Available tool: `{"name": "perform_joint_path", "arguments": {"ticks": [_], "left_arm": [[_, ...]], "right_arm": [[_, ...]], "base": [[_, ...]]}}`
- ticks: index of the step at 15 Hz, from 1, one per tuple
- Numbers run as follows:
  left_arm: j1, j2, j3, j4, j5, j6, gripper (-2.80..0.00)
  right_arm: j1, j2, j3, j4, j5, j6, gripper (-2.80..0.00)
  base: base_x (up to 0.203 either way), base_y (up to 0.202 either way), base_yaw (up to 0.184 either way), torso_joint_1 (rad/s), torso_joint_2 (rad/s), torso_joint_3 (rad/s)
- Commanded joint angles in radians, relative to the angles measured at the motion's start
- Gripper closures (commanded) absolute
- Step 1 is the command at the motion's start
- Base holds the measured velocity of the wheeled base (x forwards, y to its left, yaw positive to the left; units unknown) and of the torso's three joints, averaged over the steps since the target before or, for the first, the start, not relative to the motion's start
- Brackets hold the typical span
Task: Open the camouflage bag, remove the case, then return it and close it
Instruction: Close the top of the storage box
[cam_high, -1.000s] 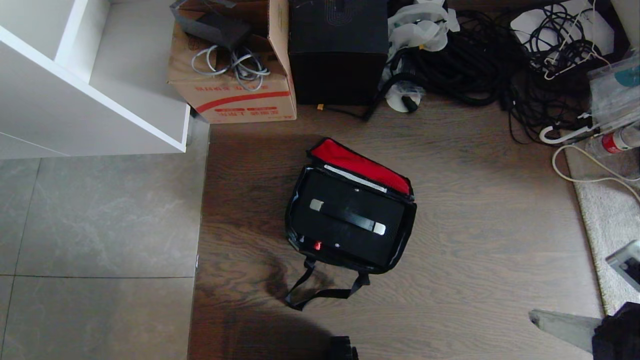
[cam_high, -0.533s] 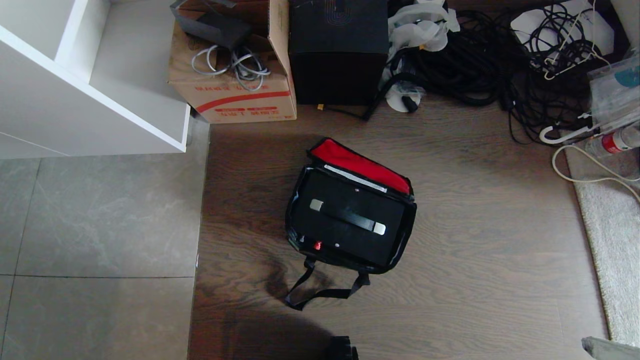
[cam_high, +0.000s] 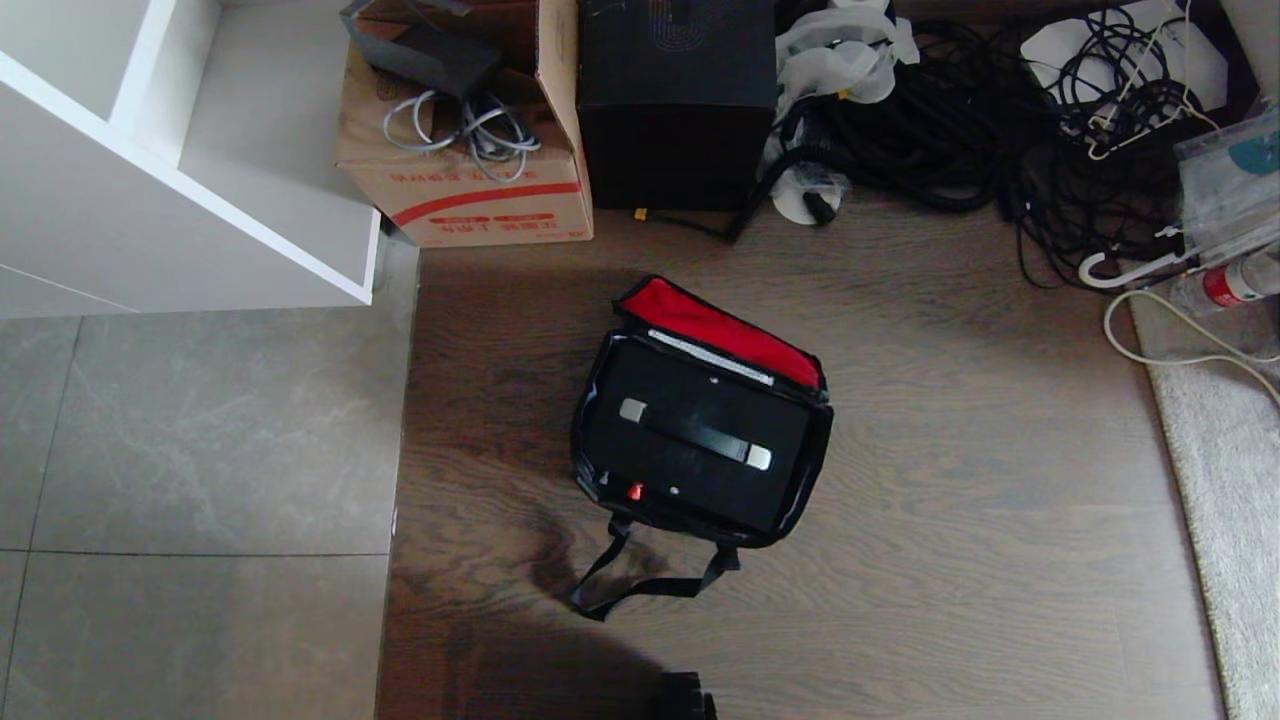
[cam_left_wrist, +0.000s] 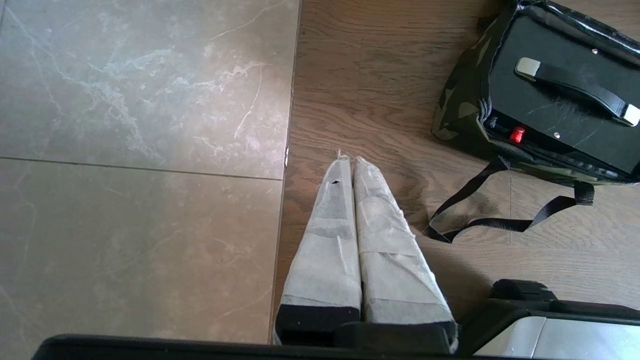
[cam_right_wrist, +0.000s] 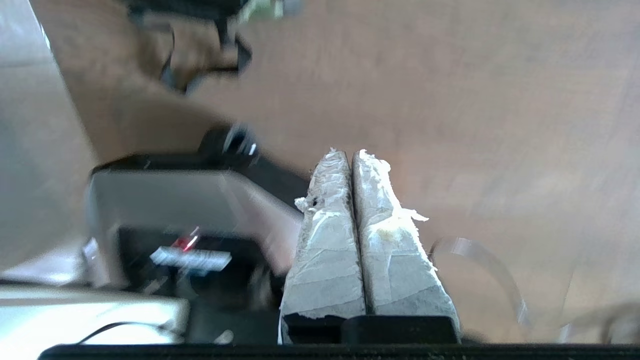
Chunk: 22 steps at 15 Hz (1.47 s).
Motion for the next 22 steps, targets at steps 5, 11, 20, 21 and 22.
{"name": "perform_joint_path", "arguments": {"ticks": [5,11,20,21,22], "left_arm": [[0.000,0.000,0.009,-0.001,0.000,-0.001,0.00],[0.000,0.000,0.009,-0.001,0.000,-0.001,0.00],[0.000,0.000,0.009,-0.001,0.000,-0.001,0.00],[0.000,0.000,0.009,-0.001,0.000,-0.001,0.00],[0.000,0.000,0.009,-0.001,0.000,-0.001,0.00]], "right_arm": [[-0.033,-0.224,0.308,-0.304,-0.120,-0.219,0.00],[-0.052,-0.436,0.308,-0.297,-0.124,-0.198,0.00],[-0.056,-0.439,0.308,-0.296,-0.131,-0.136,0.00],[-0.056,-0.439,0.308,-0.296,-0.131,-0.136,0.00],[-0.056,-0.440,0.308,-0.296,-0.131,-0.136,0.00]], "base": [[0.000,0.000,0.000,0.000,0.00,0.000],[0.000,0.000,0.000,0.000,0.00,0.000],[0.000,0.000,0.000,0.000,0.00,0.000],[0.000,0.000,0.000,0.000,0.00,0.000],[0.000,0.000,0.000,0.000,0.00,0.000]]}}
